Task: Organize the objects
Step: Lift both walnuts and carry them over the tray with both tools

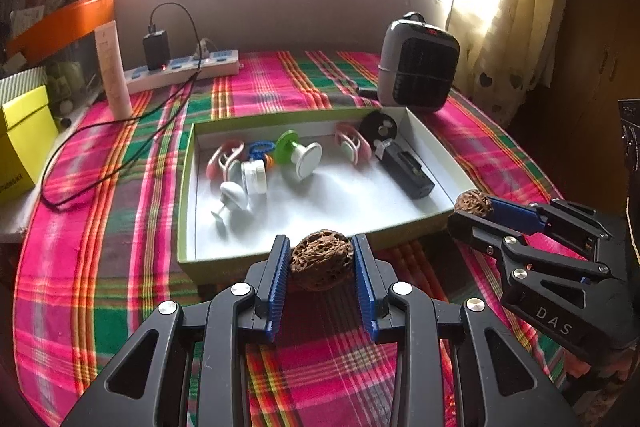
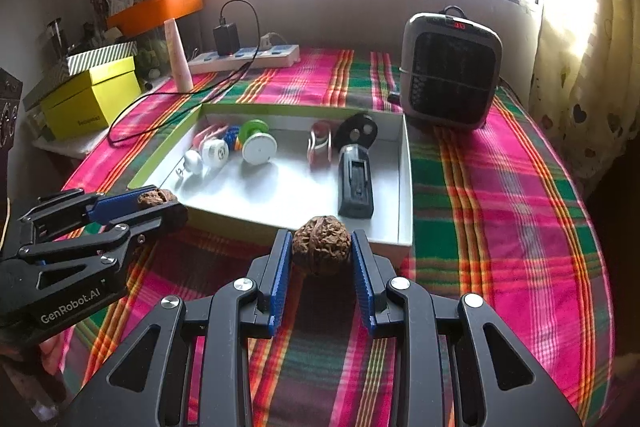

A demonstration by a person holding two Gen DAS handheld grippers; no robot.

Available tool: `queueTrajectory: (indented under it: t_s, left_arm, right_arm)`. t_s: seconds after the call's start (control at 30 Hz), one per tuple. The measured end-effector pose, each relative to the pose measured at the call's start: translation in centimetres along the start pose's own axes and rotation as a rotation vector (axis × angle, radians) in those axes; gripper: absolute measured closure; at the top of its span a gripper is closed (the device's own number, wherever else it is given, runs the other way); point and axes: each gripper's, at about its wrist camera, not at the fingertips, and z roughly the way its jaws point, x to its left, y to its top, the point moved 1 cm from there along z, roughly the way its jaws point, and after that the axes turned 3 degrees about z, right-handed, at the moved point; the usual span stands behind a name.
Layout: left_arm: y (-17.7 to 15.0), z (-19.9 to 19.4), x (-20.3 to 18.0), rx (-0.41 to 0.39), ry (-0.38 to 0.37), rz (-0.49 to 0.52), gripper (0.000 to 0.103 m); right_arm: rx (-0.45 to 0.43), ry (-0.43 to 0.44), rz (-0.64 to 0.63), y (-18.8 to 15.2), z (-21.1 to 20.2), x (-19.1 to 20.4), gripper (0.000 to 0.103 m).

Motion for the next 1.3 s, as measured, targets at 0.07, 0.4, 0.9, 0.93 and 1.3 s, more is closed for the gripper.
queueTrajectory:
  t_s: [0.07,0.4,0.9,0.93,1.3]
  left_arm:
    - [0.3,0.1,0.1,-0.003,0.001,0.001,0.074]
    - [1.5,1.4,1.0,0.002,0.006,-0.017,0.074]
    - [2.4,3.9,2.0,0.029,0.020,-0.027,0.074]
    - [2.5,4.2,2.1,0.033,0.019,-0.027,0.074]
    - [2.9,5.2,2.5,0.046,0.028,-0.025,0.074]
  right_arm:
    - [-0.001,0.006,0.002,0.3,0.3,-0.1,0.072]
    - [0.014,0.017,-0.005,1.6,1.9,-0.2,0.072]
    - [0.038,0.018,-0.043,3.0,4.2,0.1,0.072]
    - [0.040,0.019,-0.046,3.1,4.4,0.1,0.072]
    - [0.058,0.028,-0.058,3.8,6.0,0.3,0.072]
